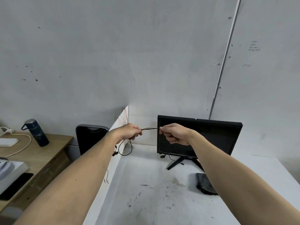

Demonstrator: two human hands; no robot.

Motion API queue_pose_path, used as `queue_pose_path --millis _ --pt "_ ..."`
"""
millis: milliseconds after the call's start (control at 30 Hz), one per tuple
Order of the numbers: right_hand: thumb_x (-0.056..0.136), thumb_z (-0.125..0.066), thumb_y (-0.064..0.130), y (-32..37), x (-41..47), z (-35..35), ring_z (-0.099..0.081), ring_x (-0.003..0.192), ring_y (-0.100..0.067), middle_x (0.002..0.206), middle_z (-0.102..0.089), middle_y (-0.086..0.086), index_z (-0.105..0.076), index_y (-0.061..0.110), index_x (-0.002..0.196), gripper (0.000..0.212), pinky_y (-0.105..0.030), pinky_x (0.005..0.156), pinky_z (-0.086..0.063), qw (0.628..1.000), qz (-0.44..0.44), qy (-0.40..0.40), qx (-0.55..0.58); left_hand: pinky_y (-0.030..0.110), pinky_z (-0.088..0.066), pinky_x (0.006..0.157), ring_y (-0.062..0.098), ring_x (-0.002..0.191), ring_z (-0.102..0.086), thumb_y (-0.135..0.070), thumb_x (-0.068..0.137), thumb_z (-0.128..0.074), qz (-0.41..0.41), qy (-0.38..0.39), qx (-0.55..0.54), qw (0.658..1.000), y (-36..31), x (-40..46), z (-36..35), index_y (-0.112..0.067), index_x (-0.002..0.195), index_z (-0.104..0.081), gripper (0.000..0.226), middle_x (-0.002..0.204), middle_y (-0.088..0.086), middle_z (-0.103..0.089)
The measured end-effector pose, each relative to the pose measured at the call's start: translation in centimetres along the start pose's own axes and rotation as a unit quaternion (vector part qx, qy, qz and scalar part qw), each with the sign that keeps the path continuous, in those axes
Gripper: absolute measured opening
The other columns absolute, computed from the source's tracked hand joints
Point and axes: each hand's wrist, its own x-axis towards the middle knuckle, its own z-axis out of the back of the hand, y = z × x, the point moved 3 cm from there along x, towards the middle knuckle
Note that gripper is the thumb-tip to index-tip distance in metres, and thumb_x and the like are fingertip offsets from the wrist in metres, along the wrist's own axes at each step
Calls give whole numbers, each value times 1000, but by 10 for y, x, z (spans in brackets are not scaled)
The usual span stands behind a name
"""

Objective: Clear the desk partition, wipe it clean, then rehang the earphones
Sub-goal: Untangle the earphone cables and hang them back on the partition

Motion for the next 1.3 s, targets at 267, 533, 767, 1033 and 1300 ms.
queue_pose_path --millis 267,533,767,1033,1300 --pt "104 -50 32 40 1 -44 -16 52 -12 62 -22 4 -59 13 90 25 -27 50 -10 999 35 25 0 27 -50 59 12 52 -46 -22 98 -58 -47 73 -146 985 -28 -29 2 -8 103 -69 18 63 -4 -46" --pt "104 -49 33 58 -7 -85 -16 53 -12 64 -22 5 -56 15 90 24 -25 49 -11 996 59 37 62 17 -13 38 6 41 -18 -20 97 -59 -103 -38 -122 986 -36 -75 75 -11 84 -65 16 55 -6 -24" --pt "106 -45 30 61 -7 -148 -18 51 -11 63 -24 6 -57 15 94 23 -21 44 -16 992 59 73 86 13 -13 36 4 37 -19 -19 95 -61 -99 -109 -162 976 -8 -117 141 -9 83 -65 16 56 -4 -23" --pt "106 -46 27 44 6 -229 -22 55 -13 66 -30 4 -58 12 100 20 -24 50 -17 995 37 85 32 14 -14 37 5 39 -21 -19 96 -60 -54 -131 -145 979 71 -164 176 -8 86 -66 16 56 -3 -26" --pt "101 -53 22 9 18 -274 -55 65 -18 74 -51 0 -68 10 98 21 -31 70 -53 989 -12 133 -63 19 -39 62 12 65 -46 -25 98 -58 -4 -96 39 995 153 -194 172 -9 97 -71 21 78 4 -64"
